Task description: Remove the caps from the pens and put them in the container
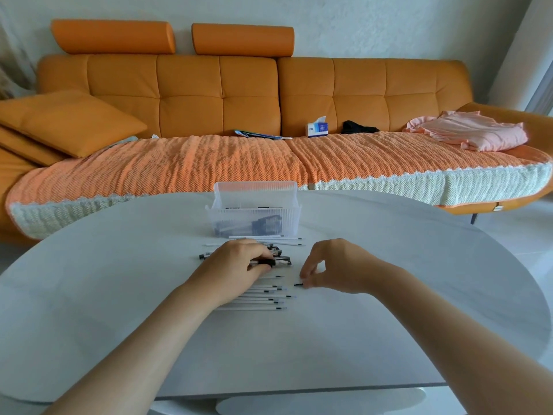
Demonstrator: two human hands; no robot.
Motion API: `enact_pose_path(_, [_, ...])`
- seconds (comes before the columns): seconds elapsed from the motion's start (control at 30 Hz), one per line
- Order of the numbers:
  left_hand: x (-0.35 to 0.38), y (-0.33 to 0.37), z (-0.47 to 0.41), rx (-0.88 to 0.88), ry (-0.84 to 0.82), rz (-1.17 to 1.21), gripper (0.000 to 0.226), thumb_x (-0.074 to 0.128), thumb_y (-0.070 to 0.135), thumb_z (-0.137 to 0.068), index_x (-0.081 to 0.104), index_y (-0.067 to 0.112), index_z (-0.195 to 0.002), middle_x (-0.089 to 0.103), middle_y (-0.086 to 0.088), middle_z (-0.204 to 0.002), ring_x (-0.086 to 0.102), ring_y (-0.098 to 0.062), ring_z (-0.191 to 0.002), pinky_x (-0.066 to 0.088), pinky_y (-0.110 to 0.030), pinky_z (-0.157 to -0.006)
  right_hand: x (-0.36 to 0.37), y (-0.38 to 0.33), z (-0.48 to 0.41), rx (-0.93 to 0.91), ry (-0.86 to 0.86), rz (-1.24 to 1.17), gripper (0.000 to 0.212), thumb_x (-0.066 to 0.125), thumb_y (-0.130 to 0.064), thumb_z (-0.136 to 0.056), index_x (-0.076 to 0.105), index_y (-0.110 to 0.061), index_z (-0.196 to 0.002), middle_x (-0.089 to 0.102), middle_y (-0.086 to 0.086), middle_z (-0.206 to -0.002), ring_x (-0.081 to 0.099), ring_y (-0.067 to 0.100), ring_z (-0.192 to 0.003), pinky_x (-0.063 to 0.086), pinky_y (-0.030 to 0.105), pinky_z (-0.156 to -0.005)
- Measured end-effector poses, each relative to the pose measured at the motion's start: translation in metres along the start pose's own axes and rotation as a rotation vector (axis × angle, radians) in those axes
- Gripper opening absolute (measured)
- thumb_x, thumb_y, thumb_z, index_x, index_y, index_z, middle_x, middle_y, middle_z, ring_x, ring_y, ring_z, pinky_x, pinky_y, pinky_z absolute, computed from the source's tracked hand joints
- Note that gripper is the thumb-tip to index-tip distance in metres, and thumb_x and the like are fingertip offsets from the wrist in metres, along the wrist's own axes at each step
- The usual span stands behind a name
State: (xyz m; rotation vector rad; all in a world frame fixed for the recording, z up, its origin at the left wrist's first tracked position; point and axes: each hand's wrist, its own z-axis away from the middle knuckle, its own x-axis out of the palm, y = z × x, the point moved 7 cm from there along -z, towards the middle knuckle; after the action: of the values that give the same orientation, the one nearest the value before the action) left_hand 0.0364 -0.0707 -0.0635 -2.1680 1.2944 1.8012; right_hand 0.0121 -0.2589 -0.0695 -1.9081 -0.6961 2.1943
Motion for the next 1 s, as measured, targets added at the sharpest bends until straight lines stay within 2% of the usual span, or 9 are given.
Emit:
enact_pose_path(0.13, [0.000, 0.004, 0.000, 0.009, 0.003, 0.004, 0.015, 0.069, 0.029, -0.088, 0.072, 0.032, -0.102, 0.065, 0.020, -0.097, 0.059, -0.001, -0.094, 0.050, -0.027, -0.085, -0.004, -0.003, -0.001, -0.031, 0.077, -0.030, 0.008, 0.072, -0.037, -0.086, 0.069, -0.035, -0.094, 0.066, -0.020, -0.094, 0.055, -0.009, -0.069, 0.040, 0.013, -0.063])
enact_pose_path(0.2, [0.001, 0.006, -0.001, 0.014, -0.001, -0.005, 0.015, 0.068, 0.028, -0.089, 0.072, 0.031, -0.103, 0.064, 0.019, -0.097, 0.058, -0.002, -0.093, 0.049, -0.027, -0.084, -0.008, -0.003, -0.001, -0.035, 0.145, -0.060, 0.009, 0.071, -0.036, -0.087, 0.067, -0.035, -0.094, 0.066, -0.018, -0.094, 0.053, -0.008, -0.064, 0.039, 0.013, -0.061])
enact_pose_path(0.3, [0.003, 0.007, -0.001, 0.024, -0.007, -0.011, 0.014, 0.067, 0.028, -0.089, 0.072, 0.030, -0.103, 0.063, 0.017, -0.094, 0.057, -0.003, -0.091, 0.049, -0.028, -0.083, -0.010, -0.005, 0.000, -0.045, 0.180, -0.073, 0.011, 0.072, -0.036, -0.085, 0.066, -0.035, -0.094, 0.067, -0.015, -0.094, 0.053, -0.006, -0.064, 0.039, 0.014, -0.061])
enact_pose_path(0.57, [0.005, 0.007, -0.001, 0.030, -0.018, 0.016, 0.013, 0.068, 0.028, -0.089, 0.071, 0.034, -0.100, 0.062, 0.019, -0.089, 0.058, -0.002, -0.088, 0.051, -0.031, -0.079, -0.005, -0.017, -0.004, -0.086, 0.188, -0.068, 0.011, 0.071, -0.037, -0.087, 0.068, -0.036, -0.097, 0.066, -0.017, -0.093, 0.051, -0.015, -0.067, 0.037, 0.013, -0.060])
enact_pose_path(0.7, [0.003, 0.010, 0.002, 0.024, -0.012, -0.006, 0.013, 0.066, 0.034, -0.089, 0.069, 0.039, -0.101, 0.061, 0.020, -0.085, 0.057, -0.002, -0.084, 0.049, -0.032, -0.075, 0.000, -0.028, -0.004, -0.108, 0.198, -0.060, 0.015, 0.068, -0.039, -0.089, 0.068, -0.035, -0.103, 0.066, -0.016, -0.096, 0.052, -0.005, -0.067, 0.041, 0.018, -0.063])
enact_pose_path(0.83, [-0.001, 0.008, 0.002, 0.004, -0.014, 0.019, 0.011, 0.064, 0.038, -0.091, 0.068, 0.038, -0.100, 0.062, 0.017, -0.085, 0.057, -0.002, -0.083, 0.049, -0.030, -0.073, 0.000, -0.031, -0.007, -0.073, 0.198, 0.015, 0.023, 0.059, -0.049, -0.093, 0.068, -0.035, -0.108, 0.067, -0.011, -0.098, 0.060, 0.010, -0.083, 0.051, 0.032, -0.074])
enact_pose_path(1.0, [-0.007, 0.003, 0.002, -0.036, -0.017, 0.027, 0.010, 0.060, 0.029, -0.094, 0.069, 0.030, -0.098, 0.064, 0.014, -0.089, 0.056, -0.003, -0.085, 0.048, -0.030, -0.078, 0.006, -0.042, -0.014, -0.117, 0.160, 0.081, 0.029, 0.044, -0.040, -0.102, 0.066, -0.022, -0.093, 0.063, -0.004, -0.086, 0.057, 0.020, -0.081, 0.050, 0.040, -0.070])
